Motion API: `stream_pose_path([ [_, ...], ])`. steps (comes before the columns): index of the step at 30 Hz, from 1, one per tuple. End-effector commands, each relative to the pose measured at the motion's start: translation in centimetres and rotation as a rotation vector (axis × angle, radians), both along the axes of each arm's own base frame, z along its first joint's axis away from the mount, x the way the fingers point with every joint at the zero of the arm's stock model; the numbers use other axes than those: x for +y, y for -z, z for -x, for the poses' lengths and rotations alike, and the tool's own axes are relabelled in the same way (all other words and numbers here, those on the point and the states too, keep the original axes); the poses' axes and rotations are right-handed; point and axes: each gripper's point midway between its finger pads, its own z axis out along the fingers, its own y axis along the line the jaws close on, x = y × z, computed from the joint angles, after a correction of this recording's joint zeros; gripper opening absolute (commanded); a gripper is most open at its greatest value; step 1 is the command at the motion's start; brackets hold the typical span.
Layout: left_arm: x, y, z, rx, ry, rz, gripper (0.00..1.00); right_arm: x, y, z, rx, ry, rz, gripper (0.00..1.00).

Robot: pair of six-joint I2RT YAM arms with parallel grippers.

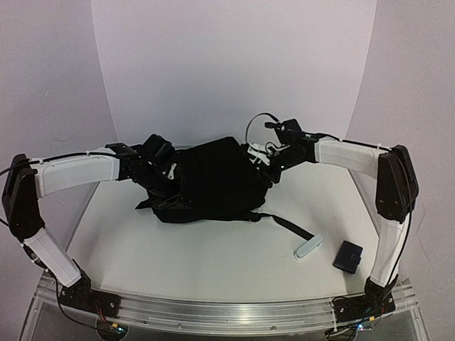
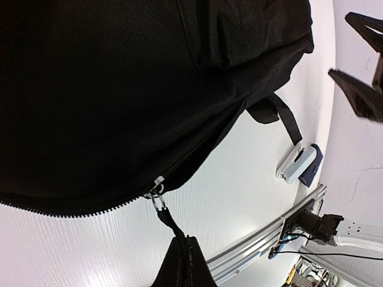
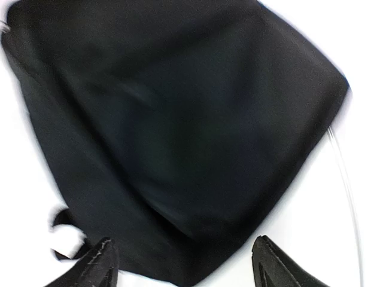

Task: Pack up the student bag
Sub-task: Zip the student bag at the center of the board.

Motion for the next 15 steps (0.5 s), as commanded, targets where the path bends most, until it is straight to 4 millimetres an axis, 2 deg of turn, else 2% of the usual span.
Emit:
stream_pose_path([
  [1,-1.5,-2.4,-0.5,-0.028,0.045,0.076,0.00,7.8,-2.8,5.3,-0.053,-0.163,-0.083,0.71],
  [4,-1.5,-2.5,-0.3,-0.025,0.045,0.080,0.00,10.4,-1.9,5.6,-0.049,-0.182,-0.092,0.70],
  [6,-1.4,-2.7,-0.1,-0.028,0.040,0.092,0.00,11.8,-0.5,5.8,-0.040,-0.200,-0.084,0.69],
  [12,-1.1,-2.6,0.2,-0.017,0.027,0.098,0.00,14.6,2.0,5.8,-0.045,-0.210,-0.073,0.73],
  [15,-0.3,-2.5,0.1,-0.024,0.003,0.075,0.00,14.6,2.5,4.9,-0.070,-0.182,-0.046,0.47],
])
